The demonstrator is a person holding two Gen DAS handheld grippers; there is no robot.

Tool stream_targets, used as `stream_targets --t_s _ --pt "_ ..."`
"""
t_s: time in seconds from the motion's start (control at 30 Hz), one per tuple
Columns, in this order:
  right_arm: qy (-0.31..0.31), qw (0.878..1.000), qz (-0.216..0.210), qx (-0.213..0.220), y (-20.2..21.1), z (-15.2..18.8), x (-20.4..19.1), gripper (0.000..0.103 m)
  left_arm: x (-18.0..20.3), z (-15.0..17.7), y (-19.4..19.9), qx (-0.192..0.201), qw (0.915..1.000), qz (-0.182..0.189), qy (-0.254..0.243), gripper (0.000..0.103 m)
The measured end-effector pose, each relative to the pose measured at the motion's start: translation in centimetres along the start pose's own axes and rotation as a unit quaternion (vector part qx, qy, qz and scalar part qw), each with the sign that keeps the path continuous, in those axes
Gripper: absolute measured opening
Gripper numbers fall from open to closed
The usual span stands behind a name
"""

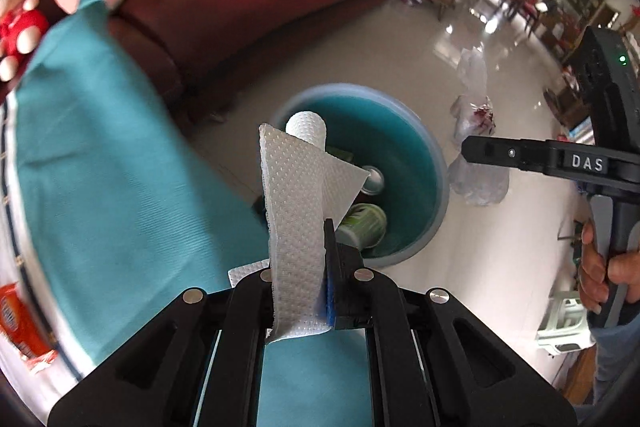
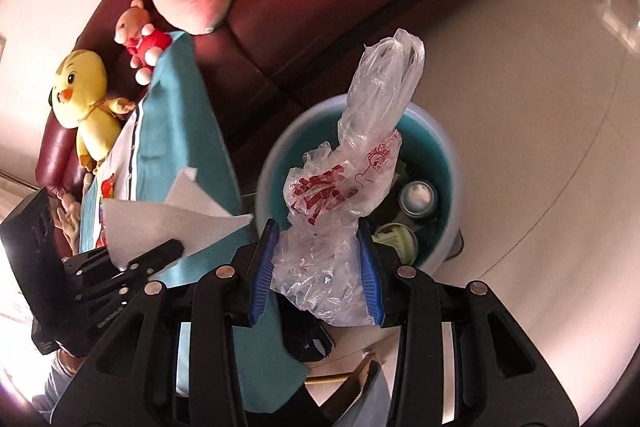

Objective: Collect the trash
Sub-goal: 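Carry the towel and bag over the teal bin and open both tools to drop them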

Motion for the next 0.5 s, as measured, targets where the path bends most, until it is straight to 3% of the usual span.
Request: stream_targets --t_s 0.27,0.33,0.4,0.47,0.5 --pt "-0.013 1.0 -0.003 -0.015 -1.0 -1.3 2.2 0.037 2.9 -2.5 -4.8 -0.031 0.9992 0.016 -0.019 0.009" --pt "-0.013 1.0 -0.001 -0.018 -1.2 -1.7 2.5 0.037 3.3 -2.4 -5.2 -0.038 0.999 0.014 -0.02 0.021" --pt "-0.013 1.0 0.001 -0.02 -1.3 -2.1 2.6 0.037 3.3 -2.7 -5.8 -0.04 0.999 0.008 -0.019 0.06" --pt "-0.012 1.0 0.002 -0.022 -1.4 -2.2 2.6 0.037 3.1 -2.9 -6.0 -0.032 0.9992 -0.008 -0.02 0.075" --pt "-0.012 1.0 0.002 -0.023 -1.4 -2.2 2.7 0.037 3.0 -2.9 -6.0 -0.031 0.9993 -0.01 -0.02 0.077"
Point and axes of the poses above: each gripper's, at about its wrist camera, not at the fingertips, and y roughly against the way its jaws point, x to its right, z to its underside, the point moved 9 cm from there along -y, roughly the way its jaws point, and after that the axes turned 9 degrees about -y, right-handed, at the moved point
